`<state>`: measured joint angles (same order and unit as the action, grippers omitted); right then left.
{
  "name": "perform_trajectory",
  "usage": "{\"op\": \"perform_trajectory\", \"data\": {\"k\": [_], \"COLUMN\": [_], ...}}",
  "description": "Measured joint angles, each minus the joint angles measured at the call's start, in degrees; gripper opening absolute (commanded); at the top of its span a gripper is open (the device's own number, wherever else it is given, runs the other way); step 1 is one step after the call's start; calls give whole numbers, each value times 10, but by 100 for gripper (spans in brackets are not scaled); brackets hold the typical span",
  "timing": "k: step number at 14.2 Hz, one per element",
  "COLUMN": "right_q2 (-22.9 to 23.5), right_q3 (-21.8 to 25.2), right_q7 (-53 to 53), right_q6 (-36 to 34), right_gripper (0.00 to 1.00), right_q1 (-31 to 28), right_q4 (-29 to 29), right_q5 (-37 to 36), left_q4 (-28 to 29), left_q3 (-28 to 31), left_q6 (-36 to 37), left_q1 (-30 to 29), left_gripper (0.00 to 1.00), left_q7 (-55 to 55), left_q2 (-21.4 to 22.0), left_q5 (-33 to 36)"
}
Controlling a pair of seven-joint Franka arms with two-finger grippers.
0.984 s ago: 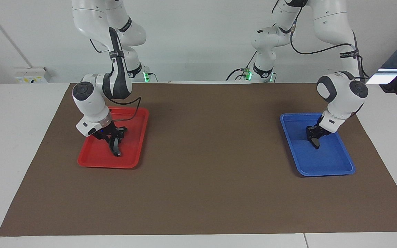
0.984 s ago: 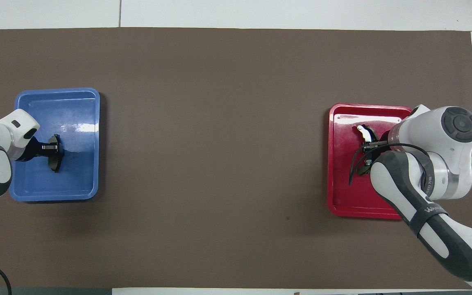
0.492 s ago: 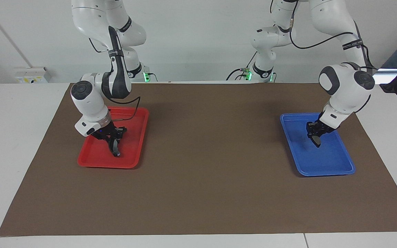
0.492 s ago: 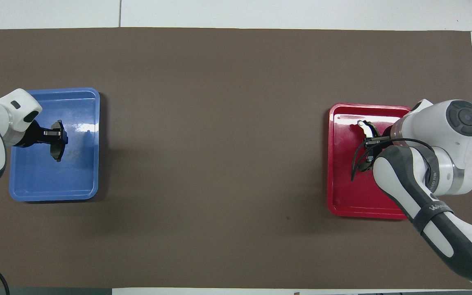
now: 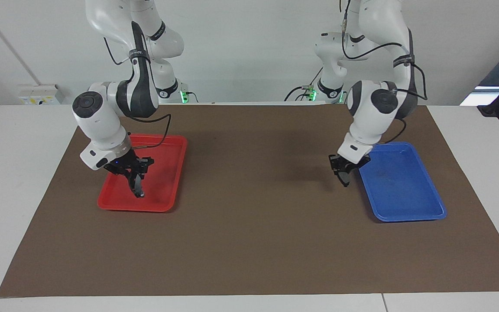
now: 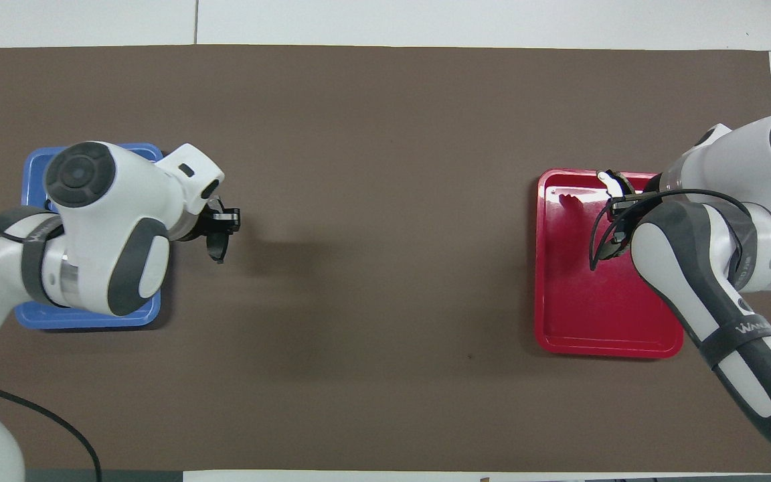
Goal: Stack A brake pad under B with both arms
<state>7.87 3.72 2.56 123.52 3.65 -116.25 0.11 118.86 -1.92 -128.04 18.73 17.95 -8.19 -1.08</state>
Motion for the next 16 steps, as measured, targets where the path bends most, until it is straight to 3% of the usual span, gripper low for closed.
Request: {"op": "perform_trajectory", "data": {"k": [5, 7, 9, 12, 13, 16], "right_q2": [0, 0, 0, 0, 0, 0], "right_q3": [0, 0, 0, 0, 0, 0], "right_q7": [0, 0, 0, 0, 0, 0], "right_q6": [0, 0, 0, 0, 0, 0], "right_gripper": [0, 0, 1, 1, 1, 1], "right_q1": [0, 0, 0, 0, 0, 0], "right_q4": [2, 2, 2, 2, 2, 2], "right_q5": [0, 0, 0, 0, 0, 0], "left_q4": [-2, -4, -9, -14, -15, -21], "left_q3": [0, 0, 0, 0, 1, 5], "left_q6": [-47, -55, -69, -75, -75, -74], "left_q1": [102, 121, 131, 135, 135, 133], "left_gripper": [6, 14, 36, 90, 95, 98], "left_q7": [73, 88, 94, 96, 97, 98], "left_q2": [-35, -46, -63, -77, -77, -76], "left_q5": [0, 0, 0, 0, 0, 0]}}
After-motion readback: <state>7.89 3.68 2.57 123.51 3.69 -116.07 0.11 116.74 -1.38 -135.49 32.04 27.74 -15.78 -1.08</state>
